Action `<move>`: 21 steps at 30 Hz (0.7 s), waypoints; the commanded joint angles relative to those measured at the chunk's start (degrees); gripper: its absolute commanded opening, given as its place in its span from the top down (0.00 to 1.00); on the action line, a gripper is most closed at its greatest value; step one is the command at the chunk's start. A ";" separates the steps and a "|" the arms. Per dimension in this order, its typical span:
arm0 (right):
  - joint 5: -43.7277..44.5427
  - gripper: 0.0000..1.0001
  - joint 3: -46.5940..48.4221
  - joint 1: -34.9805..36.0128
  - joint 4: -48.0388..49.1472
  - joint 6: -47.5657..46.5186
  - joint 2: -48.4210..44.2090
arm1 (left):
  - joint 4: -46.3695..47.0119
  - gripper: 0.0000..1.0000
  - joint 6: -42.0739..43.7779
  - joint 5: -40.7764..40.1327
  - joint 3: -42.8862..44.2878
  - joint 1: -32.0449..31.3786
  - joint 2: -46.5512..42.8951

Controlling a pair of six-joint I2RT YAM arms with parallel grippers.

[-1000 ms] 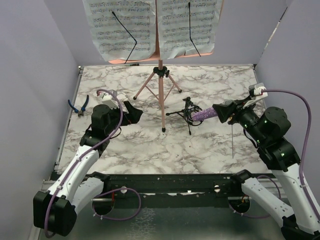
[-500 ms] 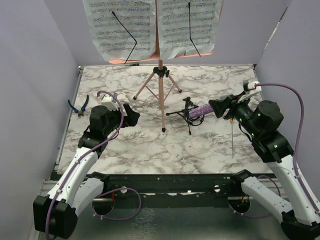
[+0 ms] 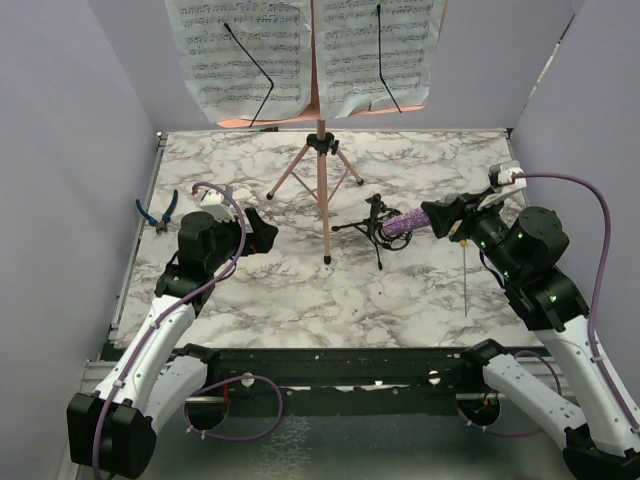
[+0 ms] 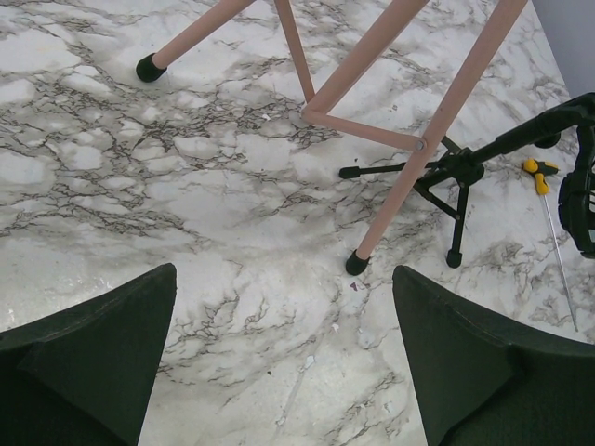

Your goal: Set up the instrument practice props

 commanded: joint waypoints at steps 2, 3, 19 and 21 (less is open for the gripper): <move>3.95 1.00 -0.46 -0.06 1.51 -1.07 -1.82 | 0.27 0.01 0.09 0.49 -0.64 0.63 0.13; 4.04 0.99 -0.73 -0.06 1.87 -1.04 -2.29 | 0.34 0.01 -0.04 0.72 -0.64 0.61 0.26; 4.34 0.99 -1.65 -0.06 2.14 -0.97 -1.33 | 0.63 0.01 -0.15 1.25 -0.81 0.80 0.78; 4.32 1.00 -2.01 -0.02 2.12 -0.95 -0.97 | 0.63 0.01 -0.19 1.36 -0.81 0.76 0.63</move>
